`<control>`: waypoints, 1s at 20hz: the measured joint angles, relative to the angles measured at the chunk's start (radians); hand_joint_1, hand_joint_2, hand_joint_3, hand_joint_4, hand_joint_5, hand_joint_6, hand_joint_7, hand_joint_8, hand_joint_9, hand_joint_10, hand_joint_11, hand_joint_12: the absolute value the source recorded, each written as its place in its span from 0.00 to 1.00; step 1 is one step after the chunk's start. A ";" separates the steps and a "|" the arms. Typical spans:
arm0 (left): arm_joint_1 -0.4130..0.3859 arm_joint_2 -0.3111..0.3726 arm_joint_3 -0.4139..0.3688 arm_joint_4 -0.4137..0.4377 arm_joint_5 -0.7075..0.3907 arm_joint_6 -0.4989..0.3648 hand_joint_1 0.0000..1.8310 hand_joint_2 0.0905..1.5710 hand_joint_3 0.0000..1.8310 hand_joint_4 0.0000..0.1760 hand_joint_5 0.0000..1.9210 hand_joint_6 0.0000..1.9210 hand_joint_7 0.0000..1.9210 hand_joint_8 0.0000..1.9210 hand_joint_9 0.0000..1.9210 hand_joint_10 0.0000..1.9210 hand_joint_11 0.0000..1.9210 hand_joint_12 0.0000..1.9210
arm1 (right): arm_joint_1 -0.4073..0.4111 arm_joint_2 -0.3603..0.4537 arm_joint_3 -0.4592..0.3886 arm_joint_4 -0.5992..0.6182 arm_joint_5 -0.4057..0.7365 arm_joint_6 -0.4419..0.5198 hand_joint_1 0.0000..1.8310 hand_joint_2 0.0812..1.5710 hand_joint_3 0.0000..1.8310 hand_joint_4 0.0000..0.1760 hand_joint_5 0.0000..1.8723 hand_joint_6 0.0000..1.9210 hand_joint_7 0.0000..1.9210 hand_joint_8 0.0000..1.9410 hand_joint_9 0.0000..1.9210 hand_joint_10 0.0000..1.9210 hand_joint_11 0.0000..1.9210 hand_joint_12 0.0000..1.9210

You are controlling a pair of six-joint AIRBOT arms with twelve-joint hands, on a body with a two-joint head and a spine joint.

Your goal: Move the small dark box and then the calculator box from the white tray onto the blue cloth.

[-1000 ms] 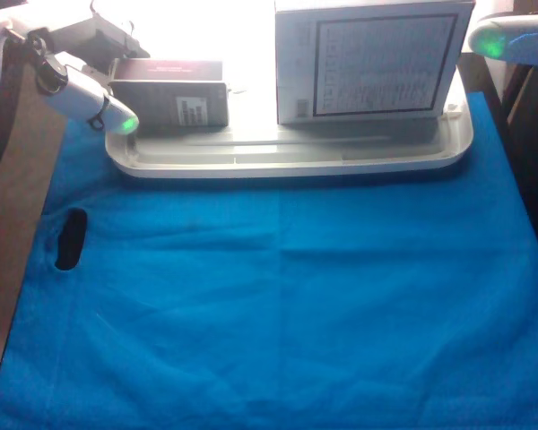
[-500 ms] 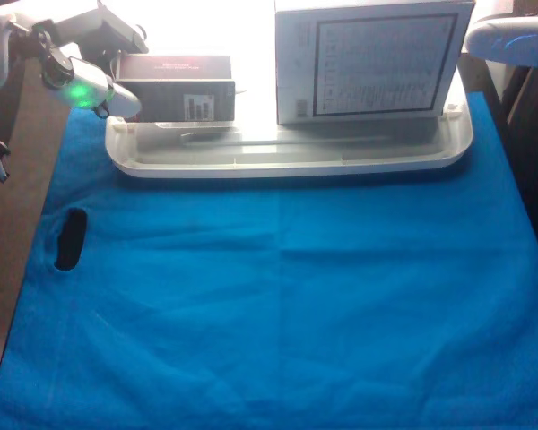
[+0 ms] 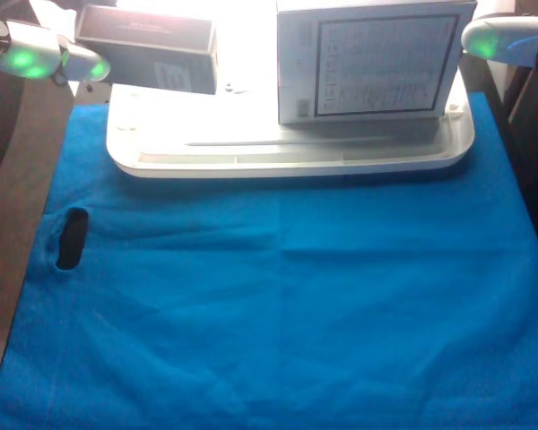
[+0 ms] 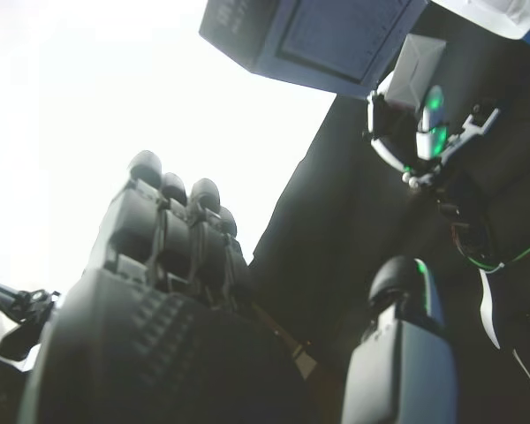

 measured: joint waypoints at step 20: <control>0.267 0.122 -0.258 0.028 -0.294 -0.001 0.65 0.77 0.00 0.00 0.46 0.51 0.33 0.86 0.20 0.71 0.07 0.84 | 0.000 -0.001 0.000 0.006 0.000 0.018 0.31 0.54 0.00 0.00 0.08 0.00 0.15 0.00 0.09 0.00 0.06 0.04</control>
